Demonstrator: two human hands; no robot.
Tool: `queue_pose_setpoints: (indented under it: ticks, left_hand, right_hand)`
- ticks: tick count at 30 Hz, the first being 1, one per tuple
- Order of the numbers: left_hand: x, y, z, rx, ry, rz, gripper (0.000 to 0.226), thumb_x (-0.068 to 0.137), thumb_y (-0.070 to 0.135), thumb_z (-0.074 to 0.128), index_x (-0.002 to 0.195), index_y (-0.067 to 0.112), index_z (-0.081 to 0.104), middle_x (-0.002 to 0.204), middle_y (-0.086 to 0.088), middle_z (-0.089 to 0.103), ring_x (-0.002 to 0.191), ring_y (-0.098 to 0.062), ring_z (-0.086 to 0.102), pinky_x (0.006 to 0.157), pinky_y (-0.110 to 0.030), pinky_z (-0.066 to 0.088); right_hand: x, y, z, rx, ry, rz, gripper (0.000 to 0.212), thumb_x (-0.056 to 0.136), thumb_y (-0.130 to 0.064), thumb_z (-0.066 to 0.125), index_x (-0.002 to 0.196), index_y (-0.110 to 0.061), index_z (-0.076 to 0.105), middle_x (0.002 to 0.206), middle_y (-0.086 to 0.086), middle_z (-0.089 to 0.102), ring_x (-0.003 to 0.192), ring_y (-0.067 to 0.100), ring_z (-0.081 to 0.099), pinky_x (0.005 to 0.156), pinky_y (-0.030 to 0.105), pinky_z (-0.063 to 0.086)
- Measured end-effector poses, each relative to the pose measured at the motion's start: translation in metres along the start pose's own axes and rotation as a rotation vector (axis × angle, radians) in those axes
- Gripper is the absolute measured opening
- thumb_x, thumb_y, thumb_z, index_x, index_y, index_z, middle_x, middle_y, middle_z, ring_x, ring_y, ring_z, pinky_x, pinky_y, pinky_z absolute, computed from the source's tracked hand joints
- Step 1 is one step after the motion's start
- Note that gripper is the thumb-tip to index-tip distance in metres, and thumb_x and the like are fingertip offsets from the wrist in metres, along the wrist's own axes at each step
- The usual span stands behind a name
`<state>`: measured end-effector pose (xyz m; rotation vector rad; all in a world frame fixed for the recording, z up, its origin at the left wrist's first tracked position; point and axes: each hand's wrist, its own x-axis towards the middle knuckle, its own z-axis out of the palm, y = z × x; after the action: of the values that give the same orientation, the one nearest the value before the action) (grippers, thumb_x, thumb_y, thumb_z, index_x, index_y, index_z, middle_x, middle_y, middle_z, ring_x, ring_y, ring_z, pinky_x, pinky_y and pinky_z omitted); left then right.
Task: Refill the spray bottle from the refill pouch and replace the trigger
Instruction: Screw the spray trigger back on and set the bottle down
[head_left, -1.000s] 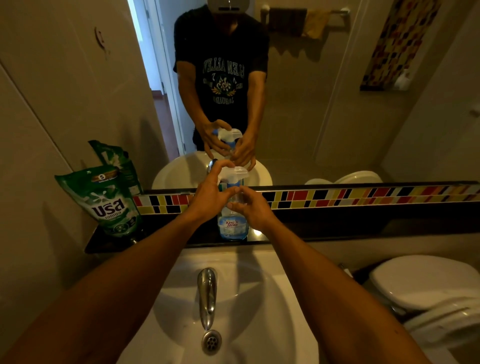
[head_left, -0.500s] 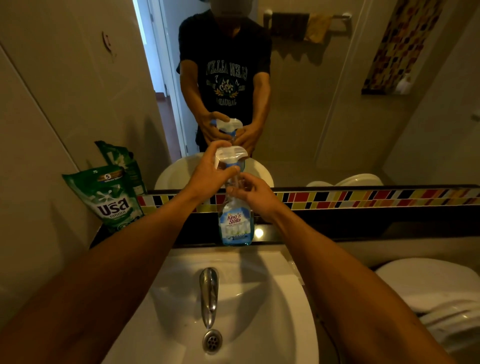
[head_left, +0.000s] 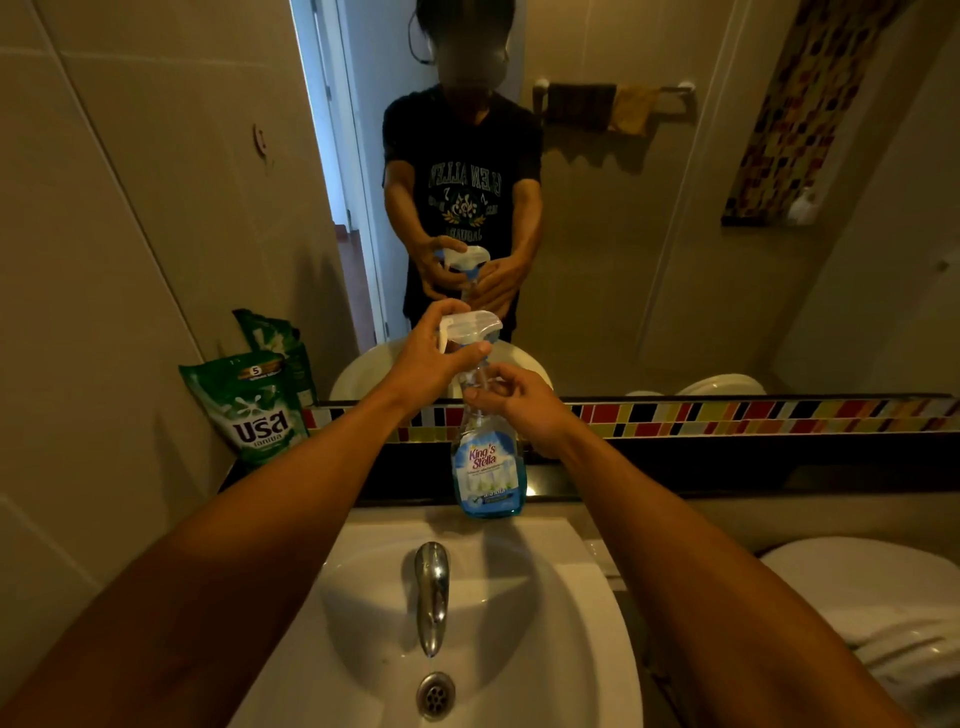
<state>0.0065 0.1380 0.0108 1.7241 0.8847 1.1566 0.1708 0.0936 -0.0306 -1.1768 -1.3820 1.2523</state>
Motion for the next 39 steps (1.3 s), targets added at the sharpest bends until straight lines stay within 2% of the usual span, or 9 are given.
queue_pose_setpoints:
  ticks: [5, 8, 12, 15, 19, 24, 30, 35, 39]
  left_hand:
    - [-0.004, 0.008, -0.012, 0.031, -0.047, -0.031, 0.052, 0.093, 0.010, 0.068, 0.139, 0.019, 0.046, 0.129, -0.009, 0.057, 0.102, -0.019, 0.064, 0.064, -0.013, 0.053]
    - [-0.006, 0.012, -0.012, -0.004, -0.056, -0.047, 0.052, 0.093, 0.012, 0.068, 0.138, 0.023, 0.045, 0.129, -0.009, 0.056, 0.109, -0.024, 0.064, 0.068, -0.017, 0.056]
    - [-0.011, 0.015, -0.015, 0.010, -0.007, -0.006, 0.058, 0.085, 0.012, 0.077, 0.134, 0.019, 0.046, 0.119, -0.004, 0.059, 0.098, -0.015, 0.065, 0.071, -0.018, 0.056]
    - [-0.014, 0.019, -0.021, 0.016, -0.027, -0.029, 0.058, 0.088, 0.009, 0.074, 0.137, 0.020, 0.046, 0.116, 0.001, 0.059, 0.095, -0.012, 0.066, 0.067, -0.015, 0.055]
    - [-0.019, 0.023, -0.023, 0.000, -0.050, -0.067, 0.056, 0.092, 0.009, 0.068, 0.139, 0.023, 0.043, 0.122, -0.003, 0.056, 0.098, -0.013, 0.063, 0.059, -0.010, 0.052]
    - [-0.022, 0.024, -0.022, 0.012, 0.016, 0.011, 0.054, 0.088, 0.012, 0.074, 0.133, 0.020, 0.047, 0.116, 0.007, 0.057, 0.100, -0.013, 0.064, 0.071, -0.017, 0.057]
    - [-0.025, 0.026, -0.027, -0.023, -0.030, -0.042, 0.050, 0.092, 0.009, 0.067, 0.136, 0.021, 0.046, 0.117, 0.003, 0.055, 0.101, -0.014, 0.060, 0.063, -0.012, 0.053]
    - [-0.030, 0.025, -0.021, -0.011, 0.062, 0.030, 0.054, 0.083, 0.014, 0.079, 0.128, 0.018, 0.050, 0.114, 0.004, 0.059, 0.102, -0.016, 0.064, 0.077, -0.027, 0.060]
    - [-0.032, 0.031, -0.026, 0.022, 0.030, 0.027, 0.051, 0.085, 0.007, 0.076, 0.130, 0.015, 0.052, 0.111, 0.007, 0.059, 0.095, -0.011, 0.065, 0.069, -0.016, 0.056]
  right_hand:
    - [-0.006, -0.008, 0.002, -0.004, -0.007, 0.015, 0.029, 0.095, -0.016, 0.072, 0.123, -0.017, 0.067, 0.118, 0.015, 0.075, 0.109, 0.033, 0.074, 0.100, 0.052, 0.058]
    - [-0.007, -0.013, 0.007, 0.001, -0.009, 0.011, 0.031, 0.094, -0.017, 0.073, 0.124, -0.016, 0.067, 0.119, 0.016, 0.074, 0.110, 0.035, 0.073, 0.101, 0.055, 0.056]
    - [-0.008, -0.019, 0.014, -0.001, -0.020, 0.005, 0.039, 0.093, -0.018, 0.074, 0.131, -0.012, 0.064, 0.119, 0.015, 0.075, 0.110, 0.034, 0.073, 0.101, 0.053, 0.057]
    - [-0.010, -0.019, 0.017, -0.005, -0.006, 0.011, 0.038, 0.092, -0.020, 0.075, 0.128, -0.012, 0.065, 0.117, 0.014, 0.076, 0.108, 0.033, 0.074, 0.102, 0.055, 0.056]
    - [-0.015, -0.022, 0.019, -0.018, -0.006, 0.017, 0.038, 0.093, -0.019, 0.074, 0.128, -0.012, 0.063, 0.117, 0.015, 0.075, 0.107, 0.033, 0.074, 0.101, 0.054, 0.057]
    - [-0.018, -0.029, 0.025, -0.015, -0.018, -0.006, 0.037, 0.094, -0.016, 0.073, 0.129, -0.009, 0.064, 0.117, 0.017, 0.075, 0.108, 0.034, 0.074, 0.099, 0.050, 0.059]
    - [-0.024, -0.029, 0.024, -0.025, -0.021, 0.002, 0.028, 0.094, -0.016, 0.073, 0.121, -0.015, 0.067, 0.112, 0.013, 0.076, 0.107, 0.034, 0.074, 0.097, 0.049, 0.059]
    - [-0.026, -0.032, 0.030, -0.049, -0.016, -0.017, 0.036, 0.094, -0.016, 0.073, 0.128, -0.007, 0.064, 0.117, 0.020, 0.074, 0.109, 0.040, 0.072, 0.096, 0.050, 0.060]
    - [-0.031, -0.033, 0.030, -0.035, -0.018, -0.014, 0.034, 0.094, -0.016, 0.072, 0.127, -0.009, 0.064, 0.114, 0.015, 0.074, 0.110, 0.039, 0.072, 0.098, 0.051, 0.059]
